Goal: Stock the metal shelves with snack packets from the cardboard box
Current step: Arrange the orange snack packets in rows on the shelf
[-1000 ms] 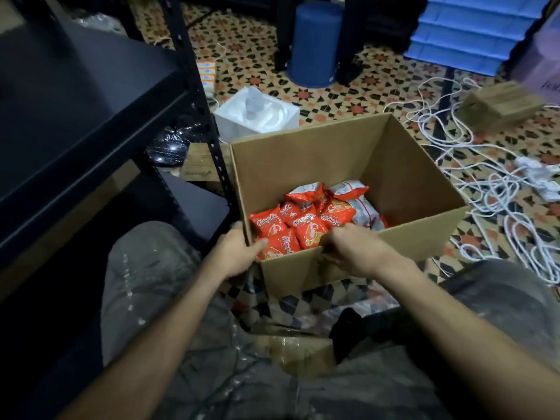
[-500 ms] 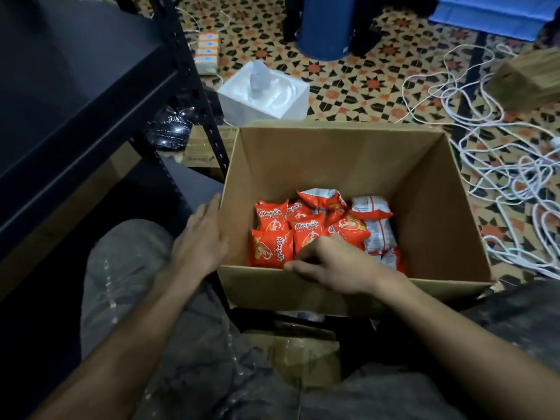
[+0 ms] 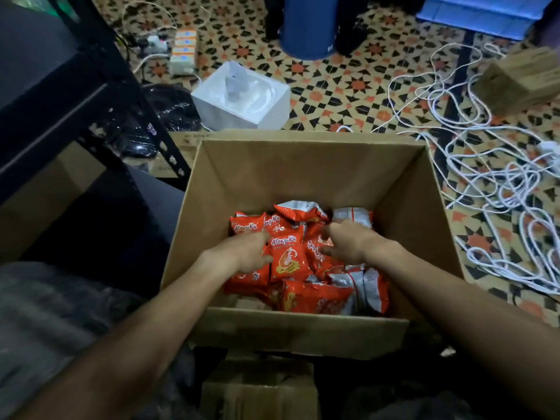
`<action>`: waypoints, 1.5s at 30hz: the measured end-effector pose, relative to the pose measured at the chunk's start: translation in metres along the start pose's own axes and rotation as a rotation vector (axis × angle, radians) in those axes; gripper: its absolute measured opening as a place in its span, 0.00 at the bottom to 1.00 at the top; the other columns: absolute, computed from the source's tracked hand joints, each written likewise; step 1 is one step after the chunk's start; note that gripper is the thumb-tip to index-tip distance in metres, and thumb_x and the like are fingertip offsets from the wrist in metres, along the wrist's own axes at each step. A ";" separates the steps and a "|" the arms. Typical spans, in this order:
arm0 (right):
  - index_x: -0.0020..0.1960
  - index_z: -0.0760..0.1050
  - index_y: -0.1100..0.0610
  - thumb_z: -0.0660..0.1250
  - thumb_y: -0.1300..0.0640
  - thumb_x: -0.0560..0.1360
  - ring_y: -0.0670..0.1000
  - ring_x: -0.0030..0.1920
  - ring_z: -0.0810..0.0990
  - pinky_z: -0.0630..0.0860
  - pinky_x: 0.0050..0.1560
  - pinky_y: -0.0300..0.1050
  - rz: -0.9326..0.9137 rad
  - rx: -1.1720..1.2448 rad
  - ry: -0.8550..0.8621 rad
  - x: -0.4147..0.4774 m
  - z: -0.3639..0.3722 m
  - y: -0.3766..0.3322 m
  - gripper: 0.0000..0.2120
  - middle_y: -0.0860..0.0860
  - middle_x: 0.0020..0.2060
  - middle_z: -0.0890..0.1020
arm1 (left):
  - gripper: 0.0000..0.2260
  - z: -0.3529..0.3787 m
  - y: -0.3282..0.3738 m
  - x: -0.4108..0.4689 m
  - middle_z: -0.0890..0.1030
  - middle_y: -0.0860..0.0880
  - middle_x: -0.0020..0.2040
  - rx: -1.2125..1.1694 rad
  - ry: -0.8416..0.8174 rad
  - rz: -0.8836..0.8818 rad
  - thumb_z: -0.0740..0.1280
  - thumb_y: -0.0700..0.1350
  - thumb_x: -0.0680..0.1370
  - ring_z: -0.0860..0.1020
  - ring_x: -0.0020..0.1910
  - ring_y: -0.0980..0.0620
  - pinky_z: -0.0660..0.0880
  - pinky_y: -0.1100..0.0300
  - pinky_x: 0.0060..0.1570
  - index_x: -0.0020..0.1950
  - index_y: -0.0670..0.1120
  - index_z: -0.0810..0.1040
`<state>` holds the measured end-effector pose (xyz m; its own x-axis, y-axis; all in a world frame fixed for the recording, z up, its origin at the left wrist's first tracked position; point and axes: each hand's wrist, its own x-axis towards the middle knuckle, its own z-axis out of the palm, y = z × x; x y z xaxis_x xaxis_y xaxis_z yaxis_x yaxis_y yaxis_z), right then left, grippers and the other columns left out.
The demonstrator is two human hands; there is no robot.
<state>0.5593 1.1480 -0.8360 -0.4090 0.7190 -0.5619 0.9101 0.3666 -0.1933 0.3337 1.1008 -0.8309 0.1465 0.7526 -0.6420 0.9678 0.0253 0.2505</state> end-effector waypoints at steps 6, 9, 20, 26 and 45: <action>0.70 0.65 0.57 0.63 0.51 0.80 0.61 0.69 0.66 0.67 0.67 0.55 0.111 -0.136 0.049 0.054 0.021 0.040 0.22 0.60 0.67 0.68 | 0.25 0.007 -0.002 0.042 0.69 0.45 0.73 0.036 -0.092 -0.060 0.64 0.52 0.81 0.69 0.71 0.45 0.69 0.53 0.67 0.76 0.46 0.64; 0.73 0.61 0.54 0.60 0.50 0.81 0.61 0.71 0.66 0.66 0.67 0.57 0.089 -0.339 0.061 0.071 0.032 0.052 0.23 0.58 0.69 0.67 | 0.23 0.007 -0.007 0.058 0.72 0.45 0.72 0.038 -0.063 -0.069 0.64 0.52 0.81 0.71 0.69 0.45 0.70 0.52 0.66 0.73 0.46 0.67; 0.50 0.80 0.53 0.60 0.50 0.74 0.57 0.52 0.82 0.68 0.59 0.51 -0.063 -0.434 0.294 0.068 -0.009 0.015 0.12 0.54 0.50 0.84 | 0.18 0.016 -0.034 0.083 0.76 0.47 0.66 0.006 -0.089 -0.117 0.64 0.51 0.80 0.76 0.62 0.46 0.74 0.55 0.60 0.68 0.47 0.72; 0.53 0.79 0.54 0.55 0.41 0.78 0.58 0.55 0.81 0.69 0.48 0.49 -0.064 -0.238 0.114 0.087 -0.006 -0.026 0.21 0.56 0.55 0.83 | 0.13 0.021 -0.045 0.090 0.78 0.46 0.61 -0.025 -0.061 -0.147 0.66 0.49 0.80 0.77 0.58 0.46 0.72 0.56 0.54 0.62 0.45 0.75; 0.59 0.75 0.58 0.61 0.43 0.80 0.64 0.59 0.78 0.74 0.55 0.52 0.110 0.007 0.050 0.078 -0.031 -0.012 0.19 0.61 0.59 0.78 | 0.21 0.047 -0.034 0.090 0.72 0.43 0.68 0.141 -0.125 -0.018 0.66 0.48 0.79 0.71 0.67 0.42 0.69 0.49 0.64 0.71 0.45 0.68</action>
<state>0.5147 1.2181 -0.8522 -0.3095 0.7832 -0.5393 0.9500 0.2800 -0.1386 0.3235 1.1363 -0.9313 0.1448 0.6649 -0.7327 0.9883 -0.0613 0.1396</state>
